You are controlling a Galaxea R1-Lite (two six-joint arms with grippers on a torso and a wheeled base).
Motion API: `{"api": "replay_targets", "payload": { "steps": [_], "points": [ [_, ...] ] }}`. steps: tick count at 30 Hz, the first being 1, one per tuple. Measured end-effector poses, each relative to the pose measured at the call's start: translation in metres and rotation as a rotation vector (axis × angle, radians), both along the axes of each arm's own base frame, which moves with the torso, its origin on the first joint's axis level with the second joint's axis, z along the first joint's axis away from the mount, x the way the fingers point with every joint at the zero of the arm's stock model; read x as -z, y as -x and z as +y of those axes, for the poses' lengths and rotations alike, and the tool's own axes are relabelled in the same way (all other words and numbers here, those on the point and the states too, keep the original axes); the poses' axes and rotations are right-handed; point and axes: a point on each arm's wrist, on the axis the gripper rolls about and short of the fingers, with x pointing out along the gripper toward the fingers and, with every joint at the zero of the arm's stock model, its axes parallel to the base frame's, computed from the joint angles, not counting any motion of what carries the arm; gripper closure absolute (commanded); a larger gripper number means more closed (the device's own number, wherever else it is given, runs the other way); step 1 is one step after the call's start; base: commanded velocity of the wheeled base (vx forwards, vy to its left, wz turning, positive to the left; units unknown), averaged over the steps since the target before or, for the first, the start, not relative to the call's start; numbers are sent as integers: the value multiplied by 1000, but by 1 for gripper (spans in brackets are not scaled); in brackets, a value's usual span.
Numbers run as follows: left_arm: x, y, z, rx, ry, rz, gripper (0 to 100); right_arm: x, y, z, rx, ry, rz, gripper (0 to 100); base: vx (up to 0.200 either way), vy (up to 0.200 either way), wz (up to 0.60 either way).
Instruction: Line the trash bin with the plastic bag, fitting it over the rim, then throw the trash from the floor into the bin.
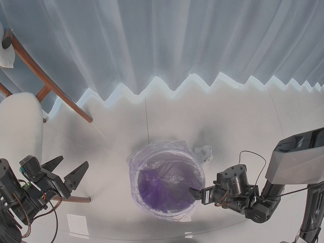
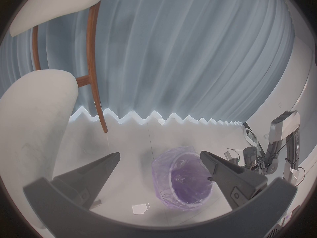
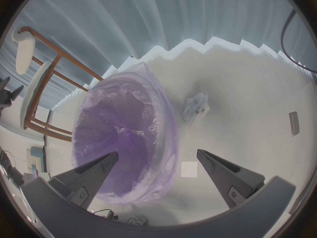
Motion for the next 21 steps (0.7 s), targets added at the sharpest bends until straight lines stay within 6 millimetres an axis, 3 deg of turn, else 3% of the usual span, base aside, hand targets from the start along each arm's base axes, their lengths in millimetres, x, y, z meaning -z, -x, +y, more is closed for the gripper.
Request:
{"api": "replay_targets", "payload": {
  "steps": [2,3,13,21],
  "points": [
    [-1,1,1,-6,-3,-11,0,9,-10,6,5,2,-9,0,0,0,0],
    [-2,1,2,-8,-6,-15,0,11,-13,8,7,1,-13,100,0,0,0],
    [-6,5,5,-19,-26,-55,0,33,-45,23,32,5,-44,100,0,0,0],
    [-8,8,8,-29,-24,-60,0,28,-61,32,32,-7,-66,100,0,0,0]
  ]
}}
